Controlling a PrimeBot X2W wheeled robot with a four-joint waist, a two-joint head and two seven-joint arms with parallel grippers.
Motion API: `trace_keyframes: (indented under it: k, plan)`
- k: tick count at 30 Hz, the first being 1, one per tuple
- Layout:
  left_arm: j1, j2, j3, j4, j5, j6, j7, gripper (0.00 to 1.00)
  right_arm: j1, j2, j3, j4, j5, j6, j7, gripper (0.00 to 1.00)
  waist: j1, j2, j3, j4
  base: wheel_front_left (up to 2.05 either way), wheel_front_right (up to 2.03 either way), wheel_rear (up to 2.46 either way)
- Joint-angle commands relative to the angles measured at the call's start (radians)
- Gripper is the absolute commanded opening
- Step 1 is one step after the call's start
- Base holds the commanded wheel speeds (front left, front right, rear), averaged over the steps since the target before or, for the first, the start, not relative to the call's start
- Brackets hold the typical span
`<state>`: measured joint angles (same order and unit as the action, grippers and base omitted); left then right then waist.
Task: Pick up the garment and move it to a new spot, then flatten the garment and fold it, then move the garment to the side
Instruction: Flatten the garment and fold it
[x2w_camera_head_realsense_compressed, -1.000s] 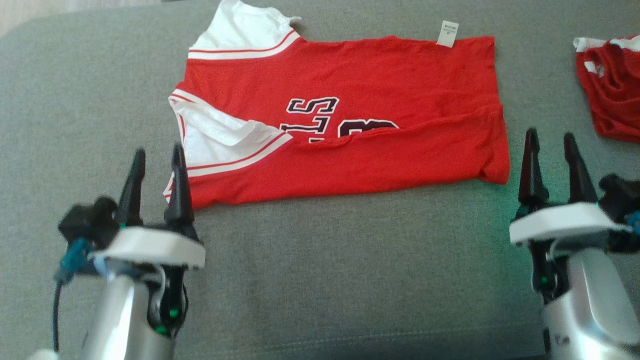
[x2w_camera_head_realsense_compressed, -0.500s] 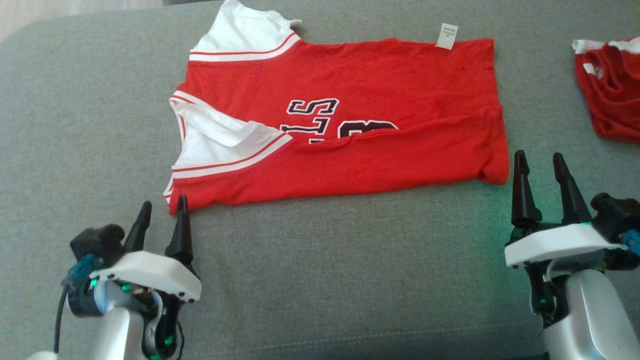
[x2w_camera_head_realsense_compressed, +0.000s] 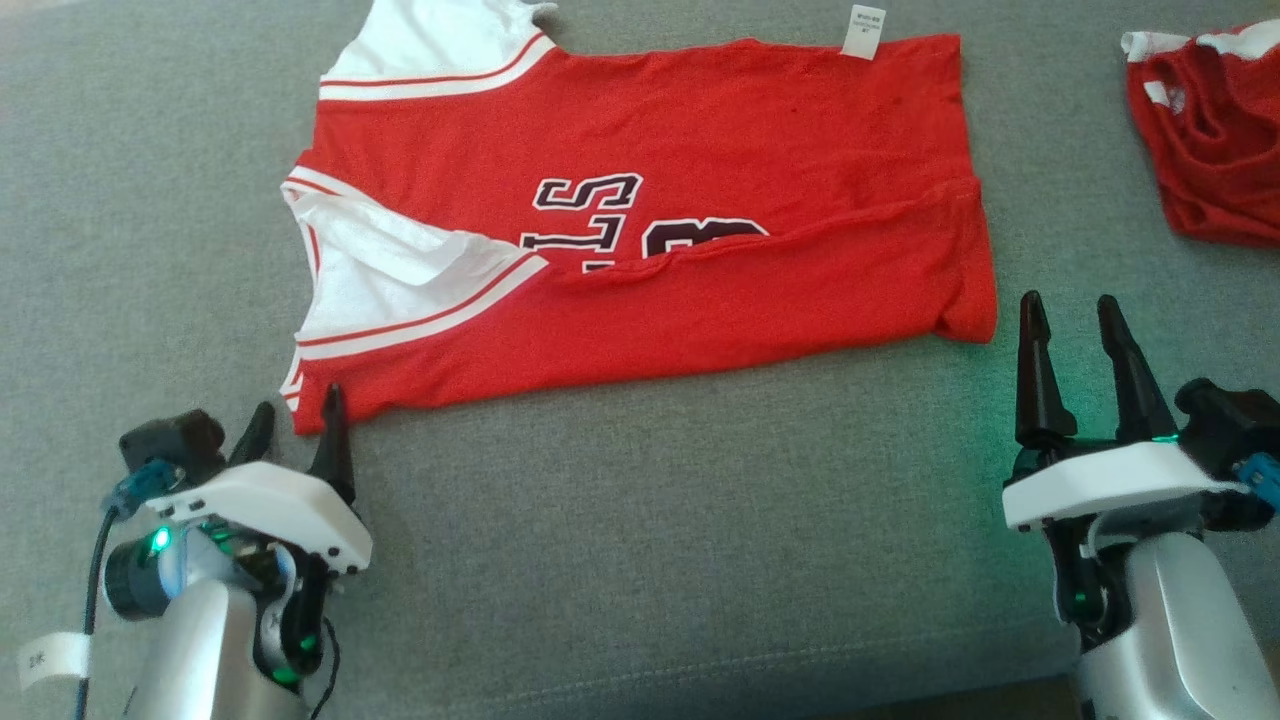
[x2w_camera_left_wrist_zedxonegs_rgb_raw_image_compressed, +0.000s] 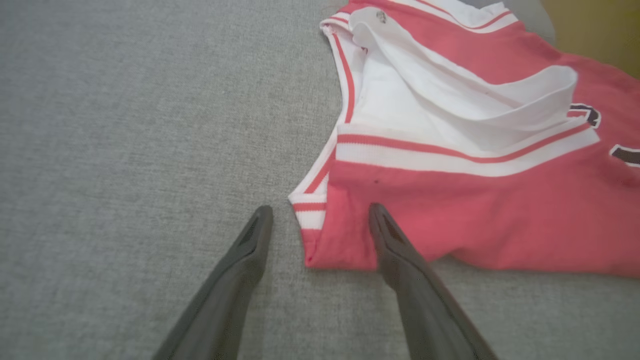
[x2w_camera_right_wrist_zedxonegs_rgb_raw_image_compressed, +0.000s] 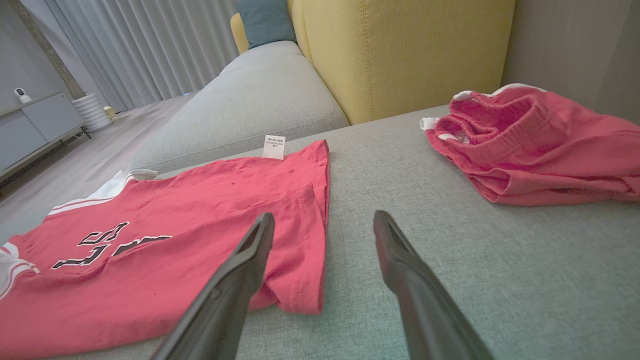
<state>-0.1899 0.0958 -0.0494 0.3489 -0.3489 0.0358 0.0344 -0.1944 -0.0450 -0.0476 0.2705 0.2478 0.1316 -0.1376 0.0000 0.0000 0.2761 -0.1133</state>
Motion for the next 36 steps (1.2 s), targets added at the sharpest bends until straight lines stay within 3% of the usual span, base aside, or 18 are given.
trace_keyframes:
  k: [1, 6, 7, 8, 11, 31, 32, 34, 35, 36]
  plan:
    - [-0.026, 0.029, 0.037, -0.022, -0.003, 0.007, 0.004, 1.0, -0.027, -0.005, 0.024, -0.03, 0.006, -0.001, -0.011, 1.0, 0.0, 0.0, 0.004, -0.004, 0.0, 0.0, 0.0]
    - [-0.037, 0.038, 0.031, -0.001, -0.005, 0.013, 0.043, 1.0, -0.035, -0.005, 0.029, -0.023, 0.008, -0.001, -0.015, 1.0, 0.0, 0.0, 0.013, -0.014, 0.0, 0.0, 0.0]
    - [-0.037, 0.039, 0.026, 0.002, -0.004, 0.013, 0.052, 0.82, -0.036, -0.005, 0.03, -0.02, 0.005, -0.001, -0.013, 1.0, 0.0, 0.0, 0.014, -0.015, 0.0, 0.0, 0.0]
    - [-0.038, 0.039, 0.022, 0.003, -0.004, 0.012, 0.061, 0.52, -0.038, -0.005, 0.031, -0.016, 0.004, -0.001, -0.008, 1.0, 0.0, 0.0, 0.014, -0.016, 0.0, 0.0, 0.0]
    - [-0.038, 0.04, 0.01, -0.005, -0.005, 0.008, 0.079, 0.0, -0.039, -0.005, 0.039, 0.002, -0.007, -0.001, 0.027, 1.0, 0.0, 0.0, 0.016, -0.014, 0.0, 0.0, 0.0]
    - [-0.052, 0.047, 0.023, -0.094, -0.021, 0.024, 0.005, 0.0, -0.173, -0.005, 0.043, 0.288, -0.028, -0.001, 0.135, 1.0, 0.0, 0.0, 0.037, 0.058, 0.0, 0.0, 0.0]
    - [-0.052, 0.047, 0.022, -0.094, -0.022, 0.025, 0.003, 0.0, -0.175, -0.005, 0.05, 0.298, -0.027, -0.001, 0.14, 0.9, 0.0, 0.0, 0.037, 0.059, 0.0, 0.0, 0.0]
    - [-0.051, 0.047, 0.022, -0.093, -0.024, 0.026, -0.001, 0.0, -0.178, -0.005, 0.066, 0.313, -0.02, -0.001, 0.152, 0.43, 0.0, 0.0, 0.036, 0.06, 0.0, 0.0, 0.0]
    - [-0.051, 0.047, 0.023, -0.093, -0.025, 0.027, -0.004, 0.0, -0.179, -0.005, 0.072, 0.318, -0.017, -0.001, 0.158, 0.3, 0.0, 0.0, 0.035, 0.059, 0.0, 0.0, 0.0]
    - [-0.051, 0.047, 0.023, -0.093, -0.026, 0.027, -0.009, 0.0, -0.18, -0.005, 0.076, 0.32, -0.016, -0.001, 0.162, 0.09, 0.0, 0.0, 0.034, 0.058, 0.0, 0.0, 0.0]
